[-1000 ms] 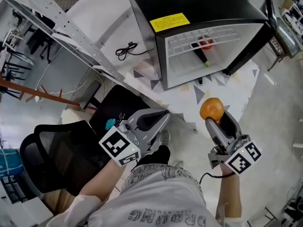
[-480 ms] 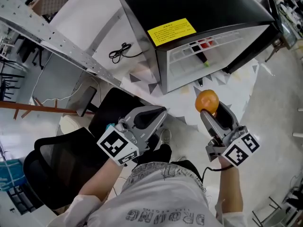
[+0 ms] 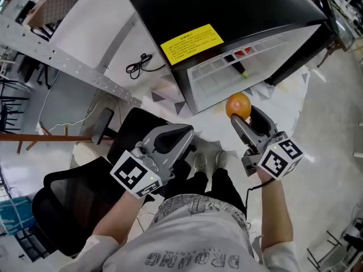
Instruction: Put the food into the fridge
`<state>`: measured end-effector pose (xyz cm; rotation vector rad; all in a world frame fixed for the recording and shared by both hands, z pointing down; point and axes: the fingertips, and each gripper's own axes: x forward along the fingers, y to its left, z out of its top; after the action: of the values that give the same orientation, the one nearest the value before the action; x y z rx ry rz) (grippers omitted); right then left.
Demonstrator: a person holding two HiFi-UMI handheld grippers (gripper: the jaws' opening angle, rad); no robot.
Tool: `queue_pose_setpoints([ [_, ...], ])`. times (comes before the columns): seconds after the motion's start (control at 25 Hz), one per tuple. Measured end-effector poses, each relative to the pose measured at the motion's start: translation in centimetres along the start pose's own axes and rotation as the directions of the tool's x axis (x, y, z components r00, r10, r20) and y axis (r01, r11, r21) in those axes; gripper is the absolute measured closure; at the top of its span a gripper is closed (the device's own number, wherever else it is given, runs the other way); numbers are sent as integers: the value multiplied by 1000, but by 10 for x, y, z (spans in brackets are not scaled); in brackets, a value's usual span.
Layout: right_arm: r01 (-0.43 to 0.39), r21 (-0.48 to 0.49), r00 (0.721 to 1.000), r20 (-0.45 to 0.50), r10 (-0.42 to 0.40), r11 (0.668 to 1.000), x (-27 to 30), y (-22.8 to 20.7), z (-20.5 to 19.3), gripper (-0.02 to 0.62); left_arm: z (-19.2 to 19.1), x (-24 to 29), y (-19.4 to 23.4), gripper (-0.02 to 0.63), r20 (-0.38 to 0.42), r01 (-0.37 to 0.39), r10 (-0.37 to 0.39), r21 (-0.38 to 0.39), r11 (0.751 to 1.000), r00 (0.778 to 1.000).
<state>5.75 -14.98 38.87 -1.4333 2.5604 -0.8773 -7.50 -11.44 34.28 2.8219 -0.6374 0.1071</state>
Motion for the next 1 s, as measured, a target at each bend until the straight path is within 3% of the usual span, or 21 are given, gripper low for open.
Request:
queue_pose_setpoints([
  [0.56, -47, -102, 998, -48, 42, 994, 77, -58, -4, 321, -9, 14, -4, 600, -58, -122, 123, 23, 992, 991],
  [1.0, -27, -249, 993, -117, -3, 968, 158, -97, -24, 321, -9, 30, -4, 600, -74, -194, 197, 48, 980, 978],
])
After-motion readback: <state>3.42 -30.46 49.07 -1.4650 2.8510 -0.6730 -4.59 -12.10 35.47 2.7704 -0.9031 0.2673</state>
